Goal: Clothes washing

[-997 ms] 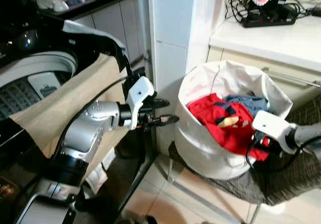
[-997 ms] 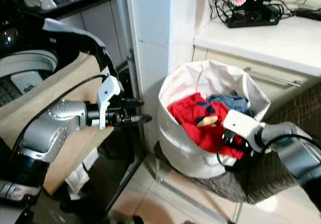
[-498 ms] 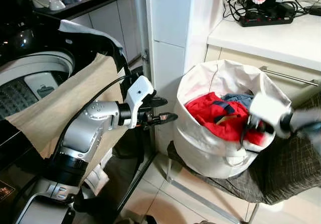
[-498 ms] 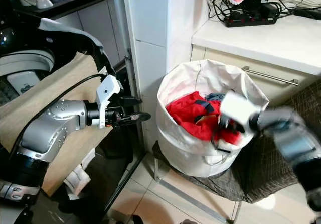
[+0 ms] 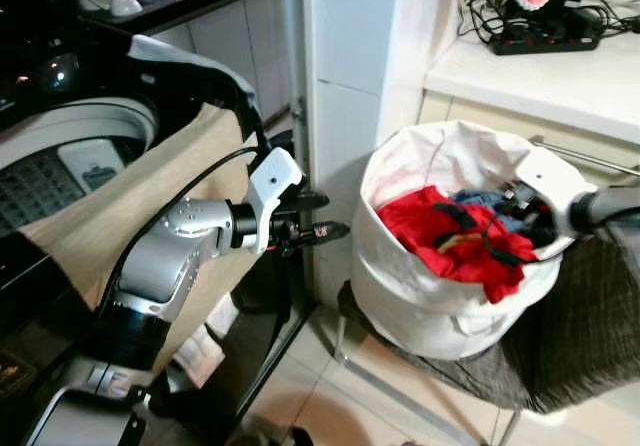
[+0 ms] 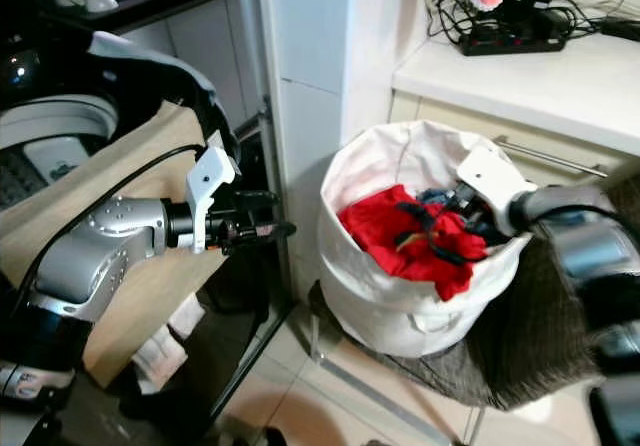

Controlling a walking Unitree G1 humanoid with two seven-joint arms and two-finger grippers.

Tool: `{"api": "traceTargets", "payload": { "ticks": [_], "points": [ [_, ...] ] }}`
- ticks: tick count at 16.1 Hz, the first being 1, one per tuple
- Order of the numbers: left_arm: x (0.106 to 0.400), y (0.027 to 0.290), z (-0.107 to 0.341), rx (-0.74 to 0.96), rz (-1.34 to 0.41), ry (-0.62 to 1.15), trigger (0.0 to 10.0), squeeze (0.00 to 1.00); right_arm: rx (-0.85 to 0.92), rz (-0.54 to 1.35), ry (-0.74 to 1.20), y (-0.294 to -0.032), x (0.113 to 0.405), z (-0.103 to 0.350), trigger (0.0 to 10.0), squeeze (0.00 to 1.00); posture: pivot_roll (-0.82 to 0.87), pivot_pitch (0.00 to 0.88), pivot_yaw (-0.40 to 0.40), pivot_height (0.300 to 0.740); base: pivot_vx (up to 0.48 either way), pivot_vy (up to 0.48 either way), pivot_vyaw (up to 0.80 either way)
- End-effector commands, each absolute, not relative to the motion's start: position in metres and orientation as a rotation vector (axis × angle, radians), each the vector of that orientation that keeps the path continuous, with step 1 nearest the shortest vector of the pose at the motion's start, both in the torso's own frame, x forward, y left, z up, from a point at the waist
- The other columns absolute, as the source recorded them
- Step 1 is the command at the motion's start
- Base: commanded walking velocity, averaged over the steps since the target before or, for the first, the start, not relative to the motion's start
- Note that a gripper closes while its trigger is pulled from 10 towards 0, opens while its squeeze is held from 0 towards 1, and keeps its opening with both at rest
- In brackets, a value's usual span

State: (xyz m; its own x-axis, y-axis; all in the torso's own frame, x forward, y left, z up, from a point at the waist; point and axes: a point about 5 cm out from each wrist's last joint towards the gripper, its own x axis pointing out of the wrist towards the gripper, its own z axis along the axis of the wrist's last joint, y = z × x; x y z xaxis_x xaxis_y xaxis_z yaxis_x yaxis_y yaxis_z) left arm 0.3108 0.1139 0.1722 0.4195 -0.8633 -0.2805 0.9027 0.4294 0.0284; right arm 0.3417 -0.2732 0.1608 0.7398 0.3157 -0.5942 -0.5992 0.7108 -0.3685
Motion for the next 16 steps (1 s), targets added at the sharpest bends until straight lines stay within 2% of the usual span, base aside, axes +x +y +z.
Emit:
{"api": "traceTargets", "payload": {
  "ticks": [1,4,9,16],
  "points": [
    [0.308,0.112,0.179,0.190,-1.131,0.221,10.0,0.00,-0.471,0.531,0.506,-0.273,0.347,0.173,10.0,1.00,-0.06,0.000,0.044,0.740,0.000,0.000,0.00],
    [0.305,0.111,0.180,0.182,-1.158,0.228,10.0,0.00,-0.388,0.601,0.616,-0.276,0.347,0.171,10.0,1.00,-0.06,0.000,0.051,0.740,0.000,0.000,0.00],
    [0.301,0.107,0.182,0.170,-1.202,0.244,10.0,0.00,-0.361,0.659,0.676,-0.273,0.352,0.173,10.0,1.00,-0.05,0.000,0.059,0.740,0.000,0.000,0.00],
    [0.296,0.103,0.183,0.163,-1.217,0.255,10.0,0.00,-0.324,0.397,0.733,-0.270,0.361,0.142,10.0,1.00,-0.03,0.000,0.049,0.740,0.000,0.000,0.00]
  ]
}}
